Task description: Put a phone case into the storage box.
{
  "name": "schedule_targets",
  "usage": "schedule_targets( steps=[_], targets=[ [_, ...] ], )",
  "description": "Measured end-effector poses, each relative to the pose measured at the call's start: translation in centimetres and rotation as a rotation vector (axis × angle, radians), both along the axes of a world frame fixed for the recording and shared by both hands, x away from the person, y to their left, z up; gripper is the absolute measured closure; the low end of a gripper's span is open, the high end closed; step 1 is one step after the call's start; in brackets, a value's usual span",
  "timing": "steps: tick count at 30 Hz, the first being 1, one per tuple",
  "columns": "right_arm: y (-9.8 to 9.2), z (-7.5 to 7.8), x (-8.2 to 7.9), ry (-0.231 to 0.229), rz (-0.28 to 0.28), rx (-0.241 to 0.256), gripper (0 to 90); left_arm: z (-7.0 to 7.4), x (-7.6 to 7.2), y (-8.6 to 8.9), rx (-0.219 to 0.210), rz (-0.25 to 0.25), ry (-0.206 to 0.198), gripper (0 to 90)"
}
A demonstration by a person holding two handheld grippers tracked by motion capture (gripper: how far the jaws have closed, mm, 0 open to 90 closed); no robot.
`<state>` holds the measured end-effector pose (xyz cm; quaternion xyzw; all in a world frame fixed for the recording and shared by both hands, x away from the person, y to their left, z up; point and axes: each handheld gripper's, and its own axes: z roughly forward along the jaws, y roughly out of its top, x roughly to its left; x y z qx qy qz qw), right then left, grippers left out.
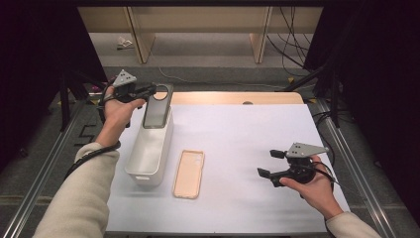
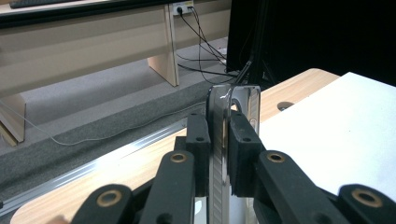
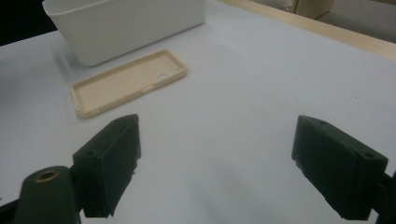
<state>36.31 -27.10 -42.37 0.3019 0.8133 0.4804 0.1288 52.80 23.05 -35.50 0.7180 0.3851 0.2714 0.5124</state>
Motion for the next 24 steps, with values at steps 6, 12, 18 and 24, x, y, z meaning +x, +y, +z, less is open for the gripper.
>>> schedule_targets(
  steps=[6, 12, 18, 24],
  targets=[
    [0.0, 0.0, 0.0, 0.003, 0.000, 0.000, 16.5, -0.5, 0.1, 0.0, 0.003, 0.005, 0.010, 80.3],
    [0.0, 0.0, 0.0, 0.005, 0.001, -0.002, 16.4, -0.8, 0.3, 0.2, 0.003, 0.012, 0.018, 80.2],
    [-0.1, -0.1, 0.0, 0.005, 0.003, -0.002, 16.5, -1.1, 0.5, 0.3, 0.001, 0.013, 0.023, 80.2],
    [0.0, -0.1, 0.1, 0.006, 0.005, -0.001, 16.5, -1.3, 0.6, 0.1, 0.006, 0.012, 0.028, 80.2]
  ],
)
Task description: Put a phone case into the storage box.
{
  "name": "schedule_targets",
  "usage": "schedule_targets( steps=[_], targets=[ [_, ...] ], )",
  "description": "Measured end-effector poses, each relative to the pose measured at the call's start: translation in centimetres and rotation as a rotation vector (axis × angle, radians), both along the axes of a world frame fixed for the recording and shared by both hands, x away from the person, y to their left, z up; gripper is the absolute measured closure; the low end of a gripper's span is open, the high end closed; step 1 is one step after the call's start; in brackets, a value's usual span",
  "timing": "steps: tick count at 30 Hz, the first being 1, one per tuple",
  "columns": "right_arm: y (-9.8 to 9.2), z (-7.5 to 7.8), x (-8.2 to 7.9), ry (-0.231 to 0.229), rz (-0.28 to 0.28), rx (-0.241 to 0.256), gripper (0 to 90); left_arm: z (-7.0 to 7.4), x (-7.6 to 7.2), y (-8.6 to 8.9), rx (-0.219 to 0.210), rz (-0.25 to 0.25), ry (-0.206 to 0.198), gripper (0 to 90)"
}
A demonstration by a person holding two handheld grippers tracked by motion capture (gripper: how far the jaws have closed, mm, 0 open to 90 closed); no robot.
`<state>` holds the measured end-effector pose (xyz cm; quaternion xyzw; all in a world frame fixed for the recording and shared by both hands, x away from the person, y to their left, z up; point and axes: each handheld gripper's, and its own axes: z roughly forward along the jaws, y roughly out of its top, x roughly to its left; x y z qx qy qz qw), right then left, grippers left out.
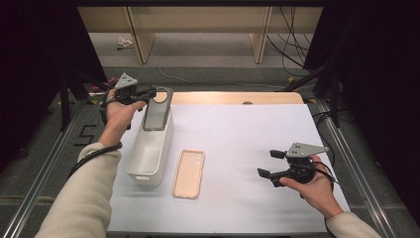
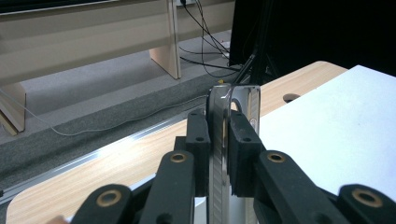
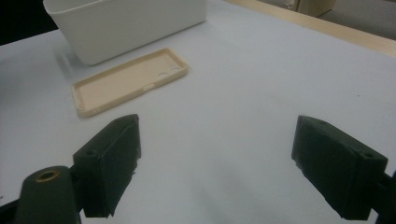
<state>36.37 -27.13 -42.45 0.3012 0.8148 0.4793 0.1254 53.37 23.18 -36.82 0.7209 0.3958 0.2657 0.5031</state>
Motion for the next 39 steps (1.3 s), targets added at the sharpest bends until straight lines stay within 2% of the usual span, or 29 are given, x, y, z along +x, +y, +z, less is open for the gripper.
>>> schedule_targets(
  steps=[39],
  targets=[
    [0.0, -0.1, 0.0, 0.008, 0.005, 0.000, 16.6, -1.4, 0.6, 0.0, 0.018, 0.013, 0.032, 79.9]
  ],
)
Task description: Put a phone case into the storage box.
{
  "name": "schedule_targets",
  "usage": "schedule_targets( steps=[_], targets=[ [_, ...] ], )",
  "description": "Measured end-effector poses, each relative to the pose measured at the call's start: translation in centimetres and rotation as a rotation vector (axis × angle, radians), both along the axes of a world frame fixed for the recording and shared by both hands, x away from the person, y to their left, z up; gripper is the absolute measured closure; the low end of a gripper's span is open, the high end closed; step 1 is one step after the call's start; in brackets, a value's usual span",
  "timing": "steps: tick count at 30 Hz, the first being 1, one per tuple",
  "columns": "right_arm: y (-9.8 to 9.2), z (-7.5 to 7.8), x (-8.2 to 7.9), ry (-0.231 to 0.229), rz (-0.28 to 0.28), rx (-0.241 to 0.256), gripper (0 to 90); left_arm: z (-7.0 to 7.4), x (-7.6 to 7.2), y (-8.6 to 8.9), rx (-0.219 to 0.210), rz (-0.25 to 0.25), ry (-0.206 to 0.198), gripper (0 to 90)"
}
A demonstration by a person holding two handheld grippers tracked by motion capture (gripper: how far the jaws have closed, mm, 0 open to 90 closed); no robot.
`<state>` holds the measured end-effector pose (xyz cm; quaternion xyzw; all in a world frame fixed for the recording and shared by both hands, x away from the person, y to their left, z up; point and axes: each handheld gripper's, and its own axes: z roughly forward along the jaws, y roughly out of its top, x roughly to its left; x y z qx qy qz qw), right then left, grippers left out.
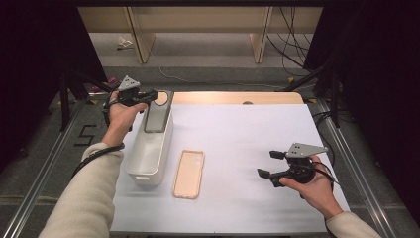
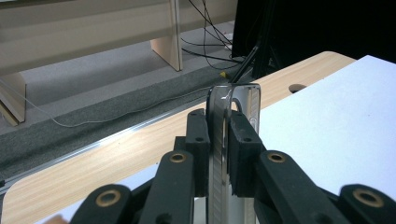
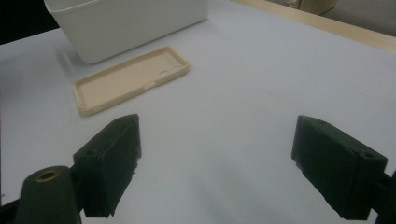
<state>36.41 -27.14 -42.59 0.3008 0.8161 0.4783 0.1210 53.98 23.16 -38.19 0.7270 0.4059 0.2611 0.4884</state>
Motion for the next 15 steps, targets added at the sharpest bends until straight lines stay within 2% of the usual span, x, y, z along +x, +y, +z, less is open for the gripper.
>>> schedule_targets(
  steps=[15],
  targets=[
    [0.01, -0.02, -0.01, 0.001, 0.000, -0.001, 16.7, -0.48, 0.23, 0.15, 0.004, 0.009, 0.015, 79.7]
  ],
)
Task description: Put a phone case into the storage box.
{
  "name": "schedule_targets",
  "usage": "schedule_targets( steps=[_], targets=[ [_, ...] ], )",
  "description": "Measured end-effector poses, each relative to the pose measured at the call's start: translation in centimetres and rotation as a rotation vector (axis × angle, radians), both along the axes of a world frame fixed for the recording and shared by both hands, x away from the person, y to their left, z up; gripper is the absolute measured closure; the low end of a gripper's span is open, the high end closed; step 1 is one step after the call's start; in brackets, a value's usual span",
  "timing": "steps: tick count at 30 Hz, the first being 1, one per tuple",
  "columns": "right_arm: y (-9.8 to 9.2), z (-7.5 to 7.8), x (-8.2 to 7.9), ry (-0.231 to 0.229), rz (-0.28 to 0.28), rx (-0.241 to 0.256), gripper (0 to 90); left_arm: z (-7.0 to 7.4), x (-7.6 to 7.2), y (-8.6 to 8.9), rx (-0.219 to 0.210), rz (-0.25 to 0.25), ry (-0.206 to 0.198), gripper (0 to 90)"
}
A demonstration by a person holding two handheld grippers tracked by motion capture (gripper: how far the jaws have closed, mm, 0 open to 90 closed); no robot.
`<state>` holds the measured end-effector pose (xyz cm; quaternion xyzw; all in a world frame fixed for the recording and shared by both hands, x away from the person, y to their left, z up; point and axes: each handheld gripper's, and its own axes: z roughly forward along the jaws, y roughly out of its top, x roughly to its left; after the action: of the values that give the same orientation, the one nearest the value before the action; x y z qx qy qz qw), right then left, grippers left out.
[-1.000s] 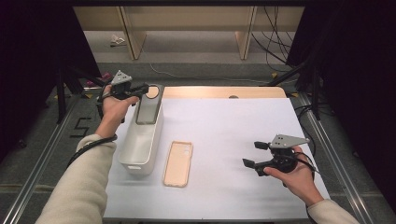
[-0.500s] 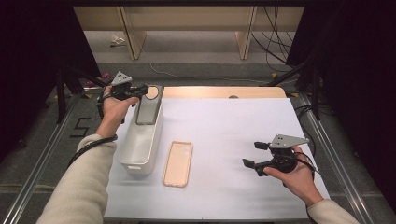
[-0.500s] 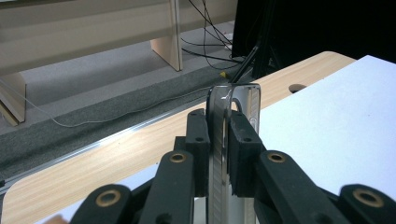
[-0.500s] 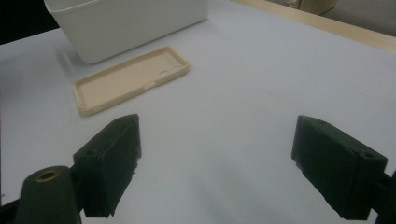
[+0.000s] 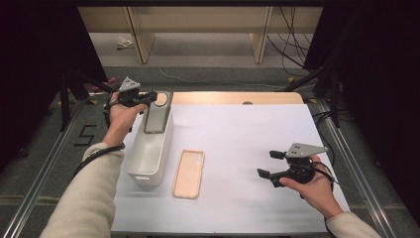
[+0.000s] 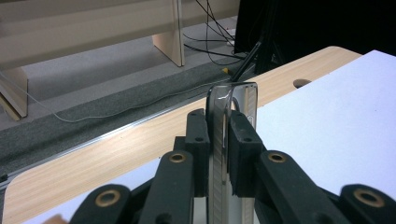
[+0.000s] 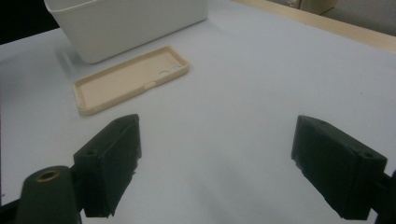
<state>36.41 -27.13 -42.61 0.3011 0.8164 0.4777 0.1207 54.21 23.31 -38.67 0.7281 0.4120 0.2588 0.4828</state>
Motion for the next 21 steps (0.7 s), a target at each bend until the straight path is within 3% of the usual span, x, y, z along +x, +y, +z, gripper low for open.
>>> schedule_targets(
  steps=[21],
  targets=[
    [-0.01, -0.03, 0.00, 0.004, 0.001, 0.000, 16.8, -0.55, 0.34, 0.34, 0.018, 0.023, 0.032, 78.6]
  ],
)
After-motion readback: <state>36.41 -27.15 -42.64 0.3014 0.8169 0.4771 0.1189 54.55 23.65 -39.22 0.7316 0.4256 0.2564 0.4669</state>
